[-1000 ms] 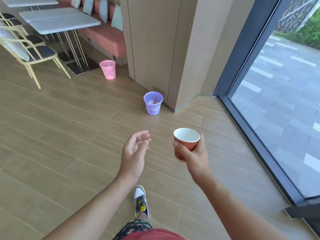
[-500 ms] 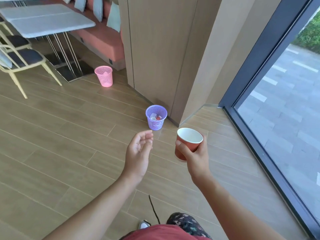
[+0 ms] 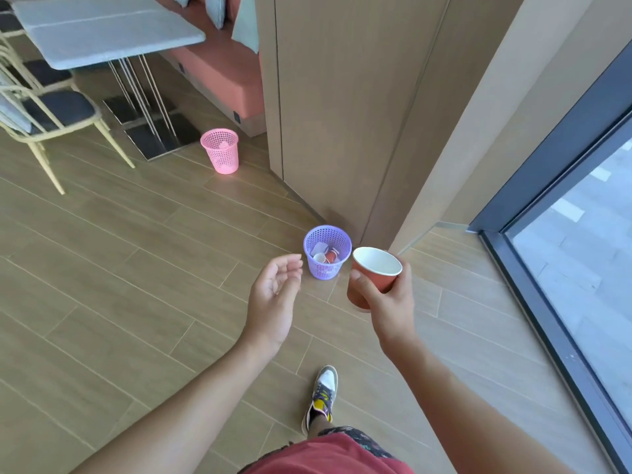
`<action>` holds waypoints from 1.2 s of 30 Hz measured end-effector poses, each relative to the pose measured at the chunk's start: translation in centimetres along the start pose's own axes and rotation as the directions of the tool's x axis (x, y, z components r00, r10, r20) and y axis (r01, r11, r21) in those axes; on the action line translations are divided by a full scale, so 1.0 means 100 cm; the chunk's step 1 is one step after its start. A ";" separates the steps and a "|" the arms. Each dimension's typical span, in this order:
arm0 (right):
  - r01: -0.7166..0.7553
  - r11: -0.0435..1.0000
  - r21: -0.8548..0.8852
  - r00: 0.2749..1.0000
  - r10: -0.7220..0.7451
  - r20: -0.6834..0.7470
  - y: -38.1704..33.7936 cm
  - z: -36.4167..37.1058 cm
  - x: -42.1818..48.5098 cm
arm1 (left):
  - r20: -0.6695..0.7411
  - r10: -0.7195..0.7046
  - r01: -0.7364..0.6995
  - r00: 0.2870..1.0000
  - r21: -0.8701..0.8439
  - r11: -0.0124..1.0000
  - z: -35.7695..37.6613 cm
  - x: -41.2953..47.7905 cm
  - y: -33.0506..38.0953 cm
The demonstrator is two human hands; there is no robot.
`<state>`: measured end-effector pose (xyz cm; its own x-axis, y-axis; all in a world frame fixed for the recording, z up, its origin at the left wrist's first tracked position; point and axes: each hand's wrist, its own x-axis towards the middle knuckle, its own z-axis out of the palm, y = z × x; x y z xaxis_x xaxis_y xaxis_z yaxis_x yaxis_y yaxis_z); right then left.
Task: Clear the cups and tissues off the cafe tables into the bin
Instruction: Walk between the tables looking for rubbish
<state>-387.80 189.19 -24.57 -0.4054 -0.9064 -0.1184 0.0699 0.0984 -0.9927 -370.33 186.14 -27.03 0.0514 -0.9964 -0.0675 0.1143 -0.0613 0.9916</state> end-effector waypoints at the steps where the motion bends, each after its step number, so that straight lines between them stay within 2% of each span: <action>1: -0.002 1.000 -0.008 1.000 0.002 0.005 -0.001 0.003 0.023 | -0.007 -0.007 0.007 1.000 0.007 1.000 0.006 0.020 0.001; 8: 0.004 0.996 -0.085 0.999 0.001 0.050 -0.013 0.014 0.160 | -0.006 -0.025 0.025 1.000 0.026 0.999 0.049 0.145 0.014; 16: -0.035 0.993 -0.110 0.998 0.040 0.040 -0.012 0.042 0.259 | -0.001 -0.072 0.072 0.997 0.019 0.997 0.072 0.252 0.015; 25: -0.061 0.985 -0.160 0.997 0.053 -0.052 0.004 0.087 0.341 | 0.173 -0.120 0.106 0.978 0.083 0.991 0.082 0.382 0.003; 31: -0.110 0.979 -0.170 0.991 0.094 -0.100 0.025 0.116 0.398 | 0.217 -0.156 0.133 0.964 0.119 0.984 0.080 0.439 0.000; 36: -0.144 0.947 -0.287 0.989 0.131 -0.065 0.060 0.138 0.461 | 0.180 -0.197 0.170 0.964 0.157 0.973 0.070 0.472 -0.010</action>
<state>-393.47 142.30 -35.69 -0.4507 -0.8572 -0.2490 -0.1367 0.3419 -0.9297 -375.02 138.77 -30.48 -0.1512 -0.9588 -0.2406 -0.0357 -0.2380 0.9706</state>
